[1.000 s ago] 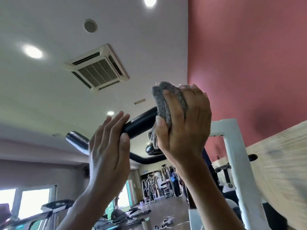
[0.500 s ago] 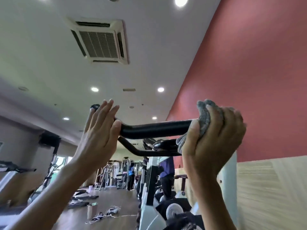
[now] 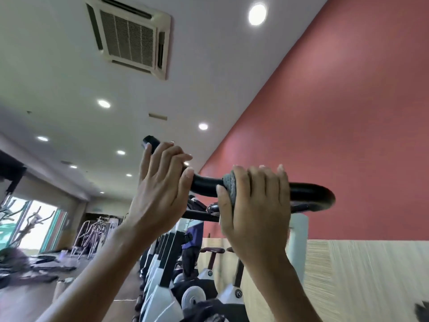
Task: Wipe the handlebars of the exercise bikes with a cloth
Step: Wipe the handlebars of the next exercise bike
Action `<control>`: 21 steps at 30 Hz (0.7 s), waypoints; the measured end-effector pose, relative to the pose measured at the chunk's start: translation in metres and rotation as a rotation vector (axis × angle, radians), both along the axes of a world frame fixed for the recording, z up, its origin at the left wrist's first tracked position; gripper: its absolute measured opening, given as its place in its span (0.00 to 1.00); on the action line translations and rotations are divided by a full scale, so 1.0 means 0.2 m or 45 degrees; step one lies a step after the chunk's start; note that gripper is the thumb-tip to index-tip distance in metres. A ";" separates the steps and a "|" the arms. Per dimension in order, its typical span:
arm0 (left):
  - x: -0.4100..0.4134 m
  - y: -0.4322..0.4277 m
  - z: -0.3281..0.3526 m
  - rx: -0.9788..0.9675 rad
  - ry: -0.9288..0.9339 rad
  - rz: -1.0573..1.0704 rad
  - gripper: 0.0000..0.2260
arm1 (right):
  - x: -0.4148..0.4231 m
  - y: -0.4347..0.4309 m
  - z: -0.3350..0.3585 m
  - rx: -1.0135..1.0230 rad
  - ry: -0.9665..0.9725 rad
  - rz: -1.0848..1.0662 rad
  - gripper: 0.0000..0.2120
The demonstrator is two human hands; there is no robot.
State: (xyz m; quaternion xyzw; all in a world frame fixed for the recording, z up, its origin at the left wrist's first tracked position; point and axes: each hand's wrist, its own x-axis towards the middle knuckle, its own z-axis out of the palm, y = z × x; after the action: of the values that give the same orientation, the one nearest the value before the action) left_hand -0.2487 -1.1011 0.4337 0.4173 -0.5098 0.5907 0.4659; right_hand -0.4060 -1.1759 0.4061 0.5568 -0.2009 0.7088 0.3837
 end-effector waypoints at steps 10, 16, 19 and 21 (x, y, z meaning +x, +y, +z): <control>-0.02 0.02 0.00 -0.015 0.046 0.049 0.18 | -0.12 0.19 0.18 0.404 0.281 -0.122 0.20; -0.07 0.13 0.01 0.301 0.154 0.115 0.16 | -0.21 0.23 0.27 0.786 0.570 -0.080 0.19; -0.10 0.20 0.04 0.466 0.211 0.145 0.15 | -0.24 0.28 0.40 1.042 0.795 -0.109 0.20; -0.12 0.24 0.05 0.551 0.258 0.162 0.14 | -0.25 0.28 0.49 1.254 0.947 -0.061 0.22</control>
State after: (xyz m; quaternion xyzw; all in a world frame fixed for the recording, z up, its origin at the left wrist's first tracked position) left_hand -0.2733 -1.0526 0.4436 0.5956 -0.5479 0.4511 0.3763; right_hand -0.4562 -1.1194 0.5046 0.8738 -0.3696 0.2824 0.1417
